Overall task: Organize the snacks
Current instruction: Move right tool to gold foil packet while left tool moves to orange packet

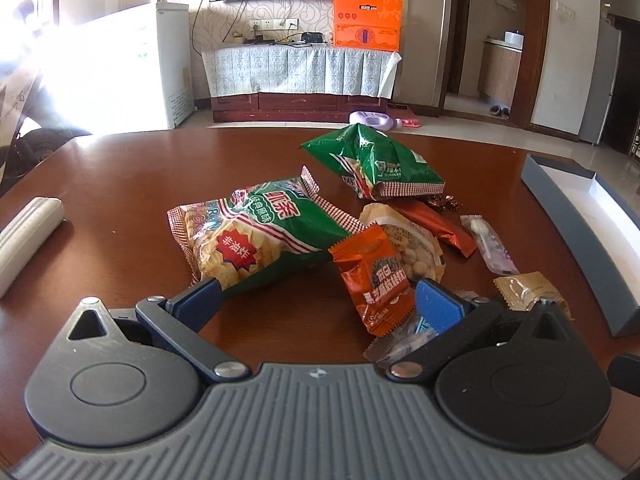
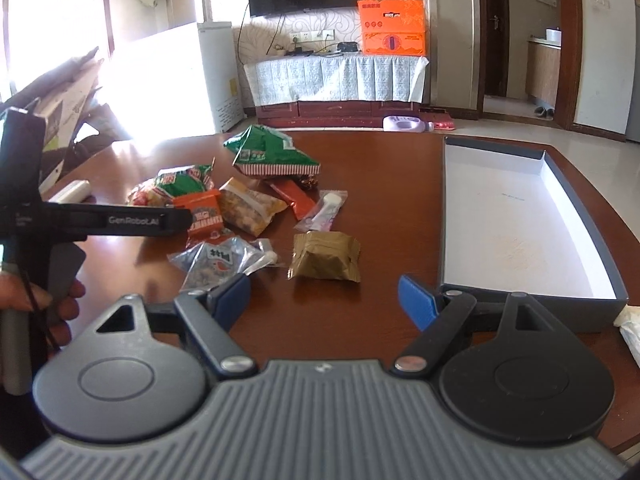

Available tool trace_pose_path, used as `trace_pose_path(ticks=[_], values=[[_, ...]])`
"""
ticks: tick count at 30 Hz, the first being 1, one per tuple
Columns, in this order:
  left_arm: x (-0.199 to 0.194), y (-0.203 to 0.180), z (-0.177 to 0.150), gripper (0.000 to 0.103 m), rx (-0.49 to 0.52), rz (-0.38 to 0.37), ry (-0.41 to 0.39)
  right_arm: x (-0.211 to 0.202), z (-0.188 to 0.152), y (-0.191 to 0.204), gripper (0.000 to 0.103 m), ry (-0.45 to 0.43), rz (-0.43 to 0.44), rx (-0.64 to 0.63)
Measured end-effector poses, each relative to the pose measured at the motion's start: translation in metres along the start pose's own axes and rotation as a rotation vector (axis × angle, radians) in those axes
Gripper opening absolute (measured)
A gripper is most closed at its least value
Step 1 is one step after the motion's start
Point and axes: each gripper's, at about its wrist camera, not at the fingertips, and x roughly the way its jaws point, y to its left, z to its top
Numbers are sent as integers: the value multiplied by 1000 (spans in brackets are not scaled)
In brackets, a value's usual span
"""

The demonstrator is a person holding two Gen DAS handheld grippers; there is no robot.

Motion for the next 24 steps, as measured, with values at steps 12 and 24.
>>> trace_pose_path(ticks=[12, 24], values=[[13, -10, -1, 103, 19, -30, -1, 6, -6, 28, 83, 19, 49, -118], [17, -12, -3, 103, 17, -41, -4, 4, -6, 36, 83, 0, 68, -137]])
